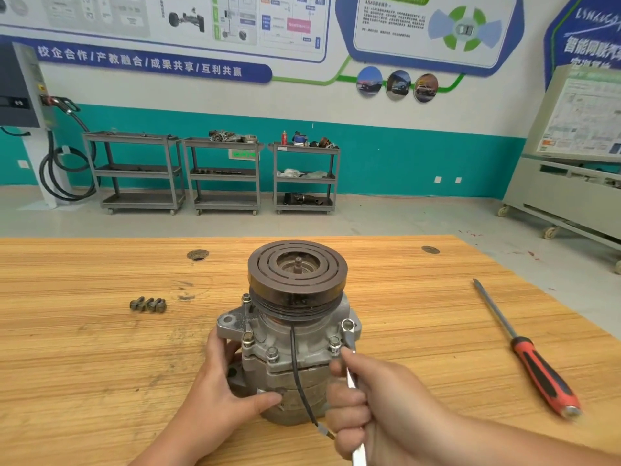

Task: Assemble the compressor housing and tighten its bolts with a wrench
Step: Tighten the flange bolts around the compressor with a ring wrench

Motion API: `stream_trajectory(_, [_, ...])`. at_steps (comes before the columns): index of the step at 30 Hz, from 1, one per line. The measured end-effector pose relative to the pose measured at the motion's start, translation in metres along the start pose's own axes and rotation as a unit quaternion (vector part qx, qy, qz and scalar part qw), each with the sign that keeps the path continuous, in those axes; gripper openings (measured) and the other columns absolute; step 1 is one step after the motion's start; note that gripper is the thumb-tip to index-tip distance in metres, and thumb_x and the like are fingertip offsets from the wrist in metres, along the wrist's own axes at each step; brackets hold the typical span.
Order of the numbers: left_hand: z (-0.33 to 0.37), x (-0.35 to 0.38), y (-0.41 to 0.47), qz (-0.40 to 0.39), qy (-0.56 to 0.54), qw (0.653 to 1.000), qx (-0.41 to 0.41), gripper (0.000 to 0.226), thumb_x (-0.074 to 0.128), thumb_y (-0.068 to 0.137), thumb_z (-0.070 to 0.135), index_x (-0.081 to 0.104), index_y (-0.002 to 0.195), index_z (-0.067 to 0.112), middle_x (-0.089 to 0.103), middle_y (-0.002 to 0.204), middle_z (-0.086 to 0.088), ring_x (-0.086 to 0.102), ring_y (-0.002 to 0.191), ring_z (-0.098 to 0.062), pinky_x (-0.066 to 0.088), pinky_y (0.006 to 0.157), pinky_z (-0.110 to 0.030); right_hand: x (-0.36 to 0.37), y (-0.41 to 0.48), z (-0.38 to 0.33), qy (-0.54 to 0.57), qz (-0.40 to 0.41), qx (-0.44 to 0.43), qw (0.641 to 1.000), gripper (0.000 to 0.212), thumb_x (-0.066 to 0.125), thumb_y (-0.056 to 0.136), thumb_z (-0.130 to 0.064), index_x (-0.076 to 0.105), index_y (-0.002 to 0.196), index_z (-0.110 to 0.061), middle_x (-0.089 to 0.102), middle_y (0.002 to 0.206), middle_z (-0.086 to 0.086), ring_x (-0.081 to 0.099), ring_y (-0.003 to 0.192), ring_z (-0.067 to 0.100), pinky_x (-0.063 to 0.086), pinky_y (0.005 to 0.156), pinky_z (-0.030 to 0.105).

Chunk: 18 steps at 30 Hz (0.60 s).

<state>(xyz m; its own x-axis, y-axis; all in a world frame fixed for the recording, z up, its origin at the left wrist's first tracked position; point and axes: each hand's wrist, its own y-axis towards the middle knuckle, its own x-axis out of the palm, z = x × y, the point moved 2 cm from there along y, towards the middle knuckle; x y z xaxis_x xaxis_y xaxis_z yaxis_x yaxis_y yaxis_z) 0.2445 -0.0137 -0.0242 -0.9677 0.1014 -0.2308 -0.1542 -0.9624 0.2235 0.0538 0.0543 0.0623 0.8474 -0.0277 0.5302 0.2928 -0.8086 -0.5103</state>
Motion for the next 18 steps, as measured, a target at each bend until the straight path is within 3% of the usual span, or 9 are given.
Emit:
stream_trajectory(3, [-0.002, -0.001, 0.0, 0.001, 0.011, 1.0, 0.003, 0.109, 0.085, 0.035, 0.068, 0.019, 0.121, 0.068, 0.052, 0.13, 0.019, 0.051, 0.12, 0.0, 0.043, 0.104, -0.039, -0.001, -0.013, -0.011, 0.035, -0.008, -0.052, 0.998, 0.016, 0.045, 0.092, -0.017, 0.049, 0.08, -0.009, 0.034, 0.049, 0.003, 0.027, 0.033, 0.008, 0.021, 0.029, 0.011])
stream_trajectory(7, [-0.002, 0.001, 0.001, 0.0, 0.021, 1.0, 0.01, 0.099, 0.085, 0.039, 0.059, 0.018, 0.11, 0.077, 0.053, 0.122, 0.032, 0.05, 0.112, 0.014, 0.045, 0.088, -0.013, -0.035, -0.033, -0.038, -0.223, 0.062, -0.149, 0.961, 0.017, 0.047, 0.091, -0.003, 0.064, 0.09, -0.001, 0.045, 0.052, 0.002, 0.04, 0.041, 0.01, 0.033, 0.032, 0.019])
stream_trajectory(8, [-0.002, 0.002, 0.001, -0.001, 0.022, 1.0, 0.012, 0.099, 0.084, 0.04, 0.057, 0.017, 0.11, 0.077, 0.051, 0.119, 0.038, 0.049, 0.11, 0.017, 0.044, 0.083, -0.006, -0.042, -0.037, -0.046, -0.344, 0.064, -0.172, 0.921, 0.02, 0.047, 0.093, -0.006, 0.067, 0.096, -0.006, 0.047, 0.054, -0.002, 0.043, 0.046, 0.009, 0.039, 0.041, 0.02])
stream_trajectory(9, [-0.002, 0.002, 0.001, -0.002, 0.023, 1.0, 0.013, 0.099, 0.083, 0.041, 0.056, 0.016, 0.111, 0.076, 0.048, 0.117, 0.043, 0.048, 0.11, 0.019, 0.042, 0.08, -0.002, -0.047, -0.04, -0.055, -0.489, 0.065, -0.196, 0.847, 0.024, 0.044, 0.096, -0.014, 0.066, 0.105, -0.014, 0.049, 0.057, -0.008, 0.045, 0.052, 0.004, 0.041, 0.051, 0.018])
stream_trajectory(11, [-0.002, 0.002, 0.001, -0.005, 0.025, 1.0, 0.009, 0.102, 0.083, 0.042, 0.056, 0.014, 0.115, 0.074, 0.047, 0.115, 0.046, 0.048, 0.109, 0.021, 0.042, 0.08, -0.003, -0.048, -0.043, -0.071, -0.717, 0.039, -0.245, 0.651, 0.037, 0.033, 0.092, -0.042, 0.05, 0.124, -0.04, 0.053, 0.077, -0.028, 0.049, 0.072, -0.006, 0.038, 0.069, 0.01])
stream_trajectory(12, [-0.002, 0.001, 0.001, -0.005, 0.025, 1.0, 0.007, 0.105, 0.085, 0.043, 0.054, 0.013, 0.117, 0.072, 0.049, 0.116, 0.044, 0.048, 0.109, 0.02, 0.042, 0.081, -0.006, -0.049, -0.041, -0.078, -0.784, 0.024, -0.25, 0.567, 0.045, 0.023, 0.086, -0.054, 0.038, 0.128, -0.049, 0.048, 0.087, -0.035, 0.047, 0.084, -0.01, 0.036, 0.075, 0.01])
stream_trajectory(14, [-0.004, 0.0, 0.001, -0.002, 0.027, 1.0, 0.005, 0.108, 0.09, 0.048, 0.045, 0.014, 0.121, 0.068, 0.051, 0.118, 0.036, 0.048, 0.108, 0.021, 0.041, 0.082, -0.006, -0.046, -0.035, -0.089, -0.862, 0.014, -0.254, 0.438, 0.063, 0.003, 0.078, -0.064, 0.028, 0.134, -0.052, 0.04, 0.094, -0.033, 0.042, 0.092, -0.01, 0.035, 0.082, 0.013])
stream_trajectory(15, [-0.005, 0.0, 0.001, -0.002, 0.029, 1.0, 0.004, 0.108, 0.091, 0.051, 0.041, 0.015, 0.123, 0.065, 0.052, 0.12, 0.033, 0.048, 0.108, 0.021, 0.041, 0.082, -0.006, -0.041, -0.031, -0.095, -0.877, 0.013, -0.268, 0.399, 0.067, -0.002, 0.078, -0.064, 0.03, 0.135, -0.049, 0.039, 0.097, -0.032, 0.041, 0.093, -0.008, 0.034, 0.084, 0.014])
stream_trajectory(18, [-0.005, -0.001, 0.001, -0.001, 0.034, 0.999, -0.002, 0.108, 0.09, 0.05, 0.045, 0.015, 0.126, 0.06, 0.05, 0.124, 0.025, 0.046, 0.109, 0.021, 0.04, 0.083, -0.009, -0.027, -0.016, -0.109, -0.886, 0.002, -0.308, 0.346, 0.067, -0.003, 0.081, -0.061, 0.039, 0.13, -0.041, 0.042, 0.106, -0.025, 0.038, 0.093, -0.006, 0.026, 0.086, 0.017])
